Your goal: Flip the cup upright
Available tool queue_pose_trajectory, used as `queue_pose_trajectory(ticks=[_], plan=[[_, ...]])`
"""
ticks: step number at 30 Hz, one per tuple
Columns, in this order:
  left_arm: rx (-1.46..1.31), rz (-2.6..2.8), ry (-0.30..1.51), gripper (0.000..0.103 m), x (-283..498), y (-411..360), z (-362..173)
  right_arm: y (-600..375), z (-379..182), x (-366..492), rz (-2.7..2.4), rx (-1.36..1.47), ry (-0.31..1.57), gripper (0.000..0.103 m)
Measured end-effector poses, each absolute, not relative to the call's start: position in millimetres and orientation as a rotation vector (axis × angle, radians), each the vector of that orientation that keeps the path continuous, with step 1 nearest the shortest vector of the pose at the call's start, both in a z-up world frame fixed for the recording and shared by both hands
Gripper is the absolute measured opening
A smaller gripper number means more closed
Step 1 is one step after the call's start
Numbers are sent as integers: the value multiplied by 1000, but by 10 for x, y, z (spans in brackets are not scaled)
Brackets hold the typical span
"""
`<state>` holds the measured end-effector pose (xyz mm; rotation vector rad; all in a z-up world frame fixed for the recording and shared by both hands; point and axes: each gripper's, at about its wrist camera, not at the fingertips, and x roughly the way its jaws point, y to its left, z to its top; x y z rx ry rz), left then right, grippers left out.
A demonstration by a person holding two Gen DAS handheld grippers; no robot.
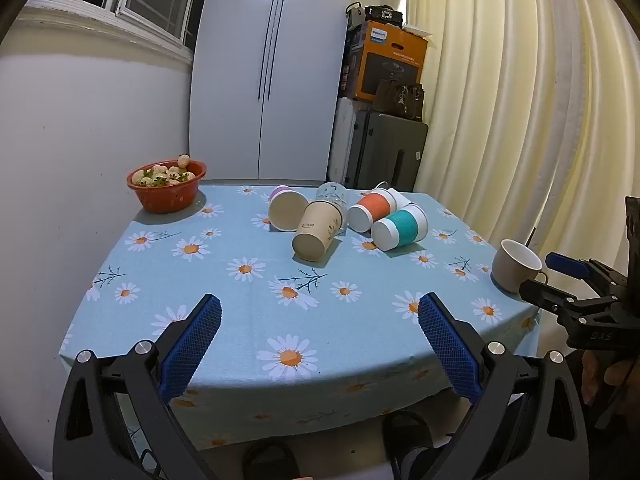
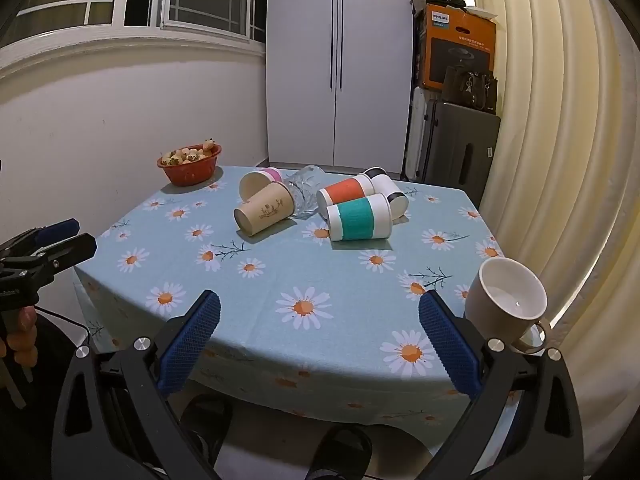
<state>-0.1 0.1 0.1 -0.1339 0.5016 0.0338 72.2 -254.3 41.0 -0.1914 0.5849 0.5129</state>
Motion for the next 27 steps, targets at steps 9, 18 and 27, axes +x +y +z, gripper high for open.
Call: queue_pose_trajectory(ticks=[9,18,27], plan=[[-135,34,506,96,9,22,-5,-2554,400,737,513,-199,588,99],[-124,31,510,96,31,-8,-7,-2541,365,741,514,-206,597,99],[-127,33,506,96,-15,27,-36,-2506,340,752,515,-222,605,99]])
